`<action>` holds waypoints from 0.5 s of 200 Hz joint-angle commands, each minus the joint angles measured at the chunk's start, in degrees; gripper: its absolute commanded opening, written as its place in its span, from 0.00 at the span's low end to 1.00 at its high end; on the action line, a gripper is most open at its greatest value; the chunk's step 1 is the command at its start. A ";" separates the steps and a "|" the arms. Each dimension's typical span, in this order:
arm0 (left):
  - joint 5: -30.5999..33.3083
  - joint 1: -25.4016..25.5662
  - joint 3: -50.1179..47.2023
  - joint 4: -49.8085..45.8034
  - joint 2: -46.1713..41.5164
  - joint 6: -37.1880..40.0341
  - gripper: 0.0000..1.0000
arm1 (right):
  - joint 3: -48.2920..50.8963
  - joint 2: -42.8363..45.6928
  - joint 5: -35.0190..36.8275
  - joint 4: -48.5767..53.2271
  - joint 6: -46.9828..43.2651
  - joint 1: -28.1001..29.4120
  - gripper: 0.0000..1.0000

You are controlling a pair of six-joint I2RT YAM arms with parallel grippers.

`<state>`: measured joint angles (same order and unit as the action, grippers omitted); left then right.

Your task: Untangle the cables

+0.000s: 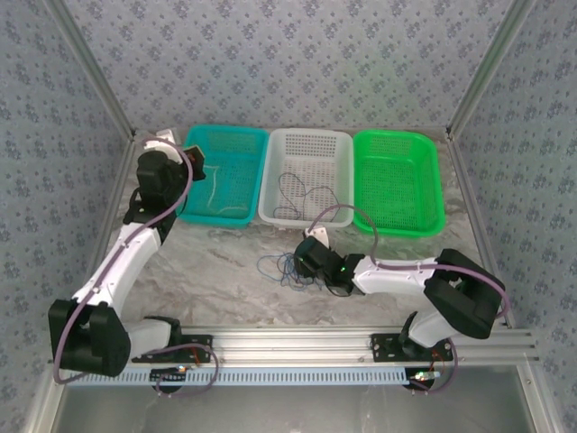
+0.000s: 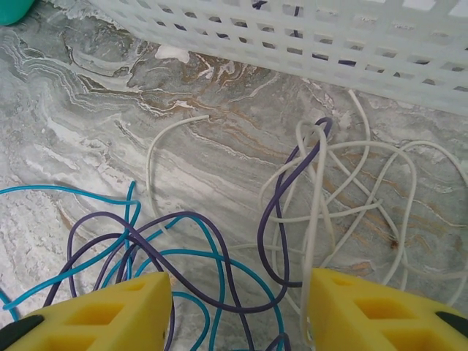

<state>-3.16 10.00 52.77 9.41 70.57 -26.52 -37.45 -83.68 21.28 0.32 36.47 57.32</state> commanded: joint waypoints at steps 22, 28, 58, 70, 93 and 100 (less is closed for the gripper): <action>-0.53 0.43 0.21 -4.27 2.50 -3.15 0.74 | -1.19 4.30 2.28 5.06 0.07 -0.63 0.55; -0.20 1.52 -0.37 -3.98 2.10 -2.28 0.80 | -1.14 4.75 2.19 5.32 0.08 -0.82 0.55; 7.34 10.76 -4.15 -2.81 -2.24 5.20 0.95 | -1.09 7.11 -0.25 6.71 -2.11 -2.77 0.44; 8.33 13.42 -6.07 -1.50 -3.80 6.61 0.97 | -1.36 7.84 -0.75 7.39 -2.73 -3.10 0.40; 9.93 17.08 -8.79 -1.92 -6.53 6.88 0.97 | -2.18 9.01 -0.71 10.82 -2.01 -3.64 0.39; 10.56 17.86 -9.55 -2.42 -7.36 6.84 0.98 | -2.53 9.31 -0.79 12.56 -1.32 -3.73 0.39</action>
<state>3.11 25.69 45.04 6.15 66.54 -22.09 -37.78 -76.05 20.93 6.85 34.92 54.06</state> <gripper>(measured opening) 0.974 0.386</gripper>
